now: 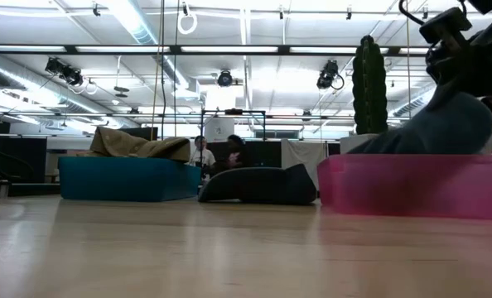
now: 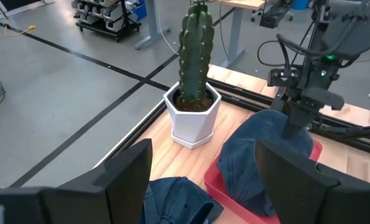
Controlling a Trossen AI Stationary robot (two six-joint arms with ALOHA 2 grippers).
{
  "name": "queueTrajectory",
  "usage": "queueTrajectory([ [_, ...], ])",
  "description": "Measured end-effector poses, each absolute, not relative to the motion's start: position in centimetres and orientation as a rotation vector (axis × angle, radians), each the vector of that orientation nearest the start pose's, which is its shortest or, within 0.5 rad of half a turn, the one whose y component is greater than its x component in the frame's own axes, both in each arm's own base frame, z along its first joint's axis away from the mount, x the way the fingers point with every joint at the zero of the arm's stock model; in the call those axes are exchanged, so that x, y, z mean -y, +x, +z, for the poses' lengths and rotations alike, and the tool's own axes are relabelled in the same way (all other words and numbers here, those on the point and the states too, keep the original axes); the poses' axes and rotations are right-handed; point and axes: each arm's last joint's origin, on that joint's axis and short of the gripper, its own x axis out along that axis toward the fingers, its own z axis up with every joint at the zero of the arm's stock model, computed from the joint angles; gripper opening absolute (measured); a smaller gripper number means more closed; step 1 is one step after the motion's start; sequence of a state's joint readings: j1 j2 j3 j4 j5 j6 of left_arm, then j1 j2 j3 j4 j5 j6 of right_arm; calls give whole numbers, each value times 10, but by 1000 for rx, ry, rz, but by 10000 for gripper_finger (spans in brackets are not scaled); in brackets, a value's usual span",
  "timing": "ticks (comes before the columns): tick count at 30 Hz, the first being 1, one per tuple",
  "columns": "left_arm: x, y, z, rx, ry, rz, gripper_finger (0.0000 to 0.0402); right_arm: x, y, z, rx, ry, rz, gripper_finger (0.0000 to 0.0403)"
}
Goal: Pick & Place hat
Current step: Put the bottom blue cap into the red bin
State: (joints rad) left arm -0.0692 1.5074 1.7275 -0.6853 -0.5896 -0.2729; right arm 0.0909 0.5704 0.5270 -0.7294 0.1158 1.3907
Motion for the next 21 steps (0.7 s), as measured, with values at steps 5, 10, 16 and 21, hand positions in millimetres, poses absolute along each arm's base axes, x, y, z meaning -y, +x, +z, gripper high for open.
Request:
queueTrajectory([
  [5,6,312,438,-370,-115,567,287,-8,117,223,-686,1213,-563,6],
  [10,6,312,438,-370,-115,567,287,-10,120,220,-725,1293,-577,6],
  [16,6,312,438,-370,-115,567,287,-10,117,218,-757,1338,-611,5],
  [21,5,312,438,-370,-115,568,287,-10,115,216,-795,1353,-623,5],
])
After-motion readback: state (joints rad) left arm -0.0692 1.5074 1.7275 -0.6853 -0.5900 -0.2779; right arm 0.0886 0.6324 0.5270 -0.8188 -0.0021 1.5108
